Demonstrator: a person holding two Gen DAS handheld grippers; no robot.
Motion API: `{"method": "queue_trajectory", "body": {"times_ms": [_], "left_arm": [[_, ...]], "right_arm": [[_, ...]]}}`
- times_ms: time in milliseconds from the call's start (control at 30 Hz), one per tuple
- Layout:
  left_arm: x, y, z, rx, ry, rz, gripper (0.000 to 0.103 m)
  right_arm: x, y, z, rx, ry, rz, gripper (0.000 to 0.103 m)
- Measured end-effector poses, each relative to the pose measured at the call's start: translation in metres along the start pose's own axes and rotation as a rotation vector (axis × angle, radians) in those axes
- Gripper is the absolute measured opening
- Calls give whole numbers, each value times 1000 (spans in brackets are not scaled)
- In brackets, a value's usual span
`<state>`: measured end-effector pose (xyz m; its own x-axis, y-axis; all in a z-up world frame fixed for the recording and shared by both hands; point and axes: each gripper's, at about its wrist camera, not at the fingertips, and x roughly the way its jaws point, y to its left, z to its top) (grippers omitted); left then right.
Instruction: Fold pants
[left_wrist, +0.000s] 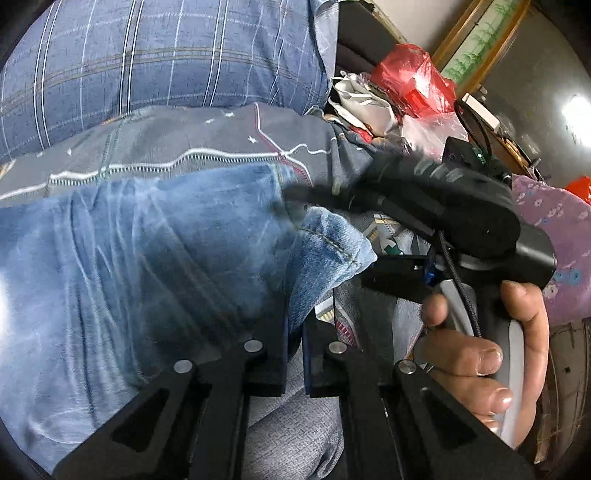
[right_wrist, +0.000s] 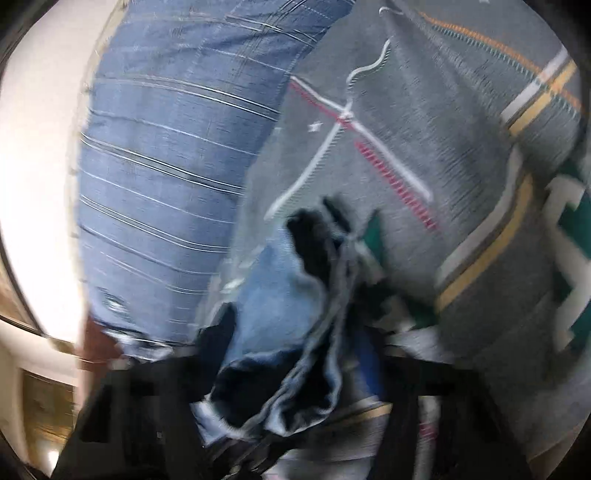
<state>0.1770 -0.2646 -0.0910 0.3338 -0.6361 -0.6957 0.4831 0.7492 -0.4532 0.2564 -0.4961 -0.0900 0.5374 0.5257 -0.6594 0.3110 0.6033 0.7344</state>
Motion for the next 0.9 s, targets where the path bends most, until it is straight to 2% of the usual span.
{"method": "queue_trajectory", "body": {"times_ms": [33, 100, 200, 267, 367, 467, 600, 733, 800, 833, 867, 900], "left_arm": [[1, 2, 0, -15, 3, -8, 7], [3, 2, 1, -31, 5, -17, 8], [8, -10, 2, 17, 9, 31, 25], [10, -20, 0, 62, 7, 58, 49], [6, -27, -3, 98, -28, 90, 59], [6, -20, -2, 82, -23, 72, 67], [11, -17, -3, 151, -13, 185, 68], [15, -14, -2, 133, -23, 222, 67], [17, -12, -2, 108, -19, 231, 42], [17, -10, -1, 88, -10, 214, 23], [16, -9, 0, 68, -6, 198, 15], [13, -7, 1, 36, -12, 180, 13]], "right_arm": [[-1, -1, 0, -2, -8, -21, 20], [-6, -5, 0, -3, -23, -17, 11], [-11, -2, 1, -24, -41, 33, 9], [-13, -1, 1, -25, -48, 87, 9], [-11, -1, 3, -12, -37, 150, 9], [-9, -4, 4, 19, 1, 231, 9], [-9, -8, 2, 25, 13, 248, 9], [-6, 1, -2, 2, 16, 266, 9], [-4, 7, -3, -17, 18, 280, 9], [-5, 8, -4, -27, 19, 281, 9], [-4, 11, -5, -40, 24, 275, 9], [-3, 13, -6, -47, 26, 274, 9]]}}
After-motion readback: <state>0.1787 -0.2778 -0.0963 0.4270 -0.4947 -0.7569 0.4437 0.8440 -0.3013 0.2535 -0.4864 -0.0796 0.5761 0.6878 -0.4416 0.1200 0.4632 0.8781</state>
